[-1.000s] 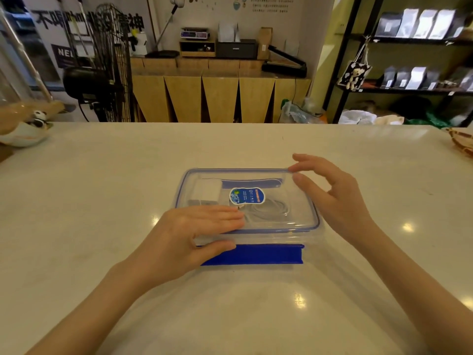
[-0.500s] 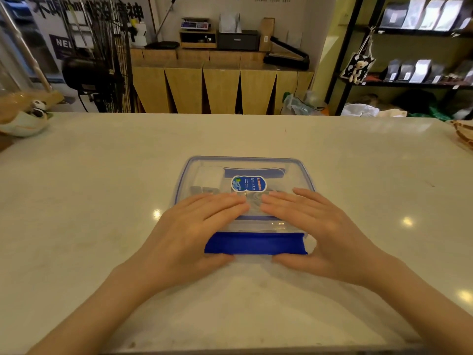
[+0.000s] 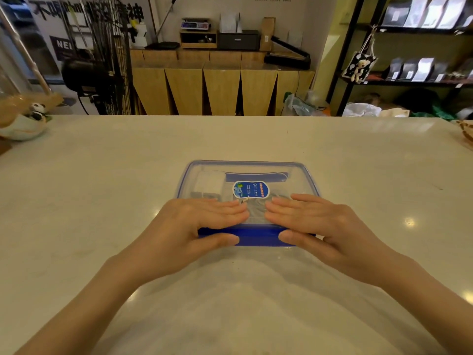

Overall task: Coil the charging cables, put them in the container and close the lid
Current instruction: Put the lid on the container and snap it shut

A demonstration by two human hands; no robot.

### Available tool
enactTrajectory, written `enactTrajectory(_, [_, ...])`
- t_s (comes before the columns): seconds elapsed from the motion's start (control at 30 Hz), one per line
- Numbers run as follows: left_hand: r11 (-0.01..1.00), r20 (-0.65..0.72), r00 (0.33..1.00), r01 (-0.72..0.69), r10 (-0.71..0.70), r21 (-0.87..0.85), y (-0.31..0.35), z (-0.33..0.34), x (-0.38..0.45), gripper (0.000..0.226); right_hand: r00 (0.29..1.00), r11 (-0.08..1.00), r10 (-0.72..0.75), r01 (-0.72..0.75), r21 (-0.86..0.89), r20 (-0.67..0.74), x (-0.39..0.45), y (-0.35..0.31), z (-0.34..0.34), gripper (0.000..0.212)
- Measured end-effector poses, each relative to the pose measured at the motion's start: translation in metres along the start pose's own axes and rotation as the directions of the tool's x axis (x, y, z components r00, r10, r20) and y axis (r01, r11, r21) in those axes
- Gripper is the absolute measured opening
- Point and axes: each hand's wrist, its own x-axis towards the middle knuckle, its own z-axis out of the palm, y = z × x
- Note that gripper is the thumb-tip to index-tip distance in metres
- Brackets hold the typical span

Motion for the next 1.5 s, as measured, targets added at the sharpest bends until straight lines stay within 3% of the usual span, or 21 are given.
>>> enactTrajectory(0.23, [0.999,0.061,0.998,0.024,-0.026,0.033,0.001,-0.012,0.008,0.042,1.0,0.996,0.028,-0.027,0.085,-0.01,0.008,0.0,-0.007,0.037])
enactTrajectory(0.4, [0.987,0.159,0.976,0.154,-0.147,-0.038,0.002,-0.024,0.043,0.03,0.962,0.908,0.252,-0.272,0.318,0.102,0.047,0.001,-0.019,0.019])
enactTrajectory(0.63, [0.968,-0.012,0.974,0.225,-0.225,0.11,-0.043,-0.024,0.084,0.017,0.949,0.928,0.312,-0.314,0.202,0.039,0.102,0.042,-0.008,0.012])
enactTrajectory(0.77, [0.961,-0.029,0.965,0.264,-0.263,0.08,-0.062,-0.023,0.093,0.023,0.939,0.936,0.331,-0.339,0.089,0.096,0.115,0.059,-0.002,0.025])
enactTrajectory(0.83, [0.936,0.013,0.936,0.351,-0.351,0.036,-0.071,-0.022,0.094,0.029,0.901,0.915,0.383,-0.4,0.05,0.203,0.115,0.065,-0.002,0.034])
enactTrajectory(0.97, [0.819,0.299,0.789,0.573,-0.536,-0.044,-0.079,-0.018,0.099,0.038,0.759,0.83,0.523,-0.557,-0.03,0.387,0.117,0.069,0.0,0.051])
enactTrajectory(1.07, [0.779,0.321,0.752,0.624,-0.575,-0.065,-0.078,-0.018,0.102,0.04,0.723,0.804,0.546,-0.594,-0.022,0.423,0.121,0.068,0.002,0.055])
enactTrajectory(1.2, [0.777,0.333,0.757,0.622,-0.562,-0.101,-0.079,-0.018,0.102,0.04,0.756,0.798,0.532,-0.598,0.071,0.382,0.119,0.068,0.0,0.048])
enactTrajectory(1.4, [0.757,0.227,0.796,0.604,-0.561,-0.25,-0.08,-0.017,0.099,0.033,0.83,0.802,0.486,-0.548,0.239,0.274,0.115,0.07,-0.002,0.028])
enactTrajectory(1.5, [0.754,0.218,0.811,0.584,-0.542,-0.301,-0.078,-0.019,0.097,0.027,0.834,0.772,0.485,-0.549,0.321,0.262,0.113,0.07,-0.003,0.018])
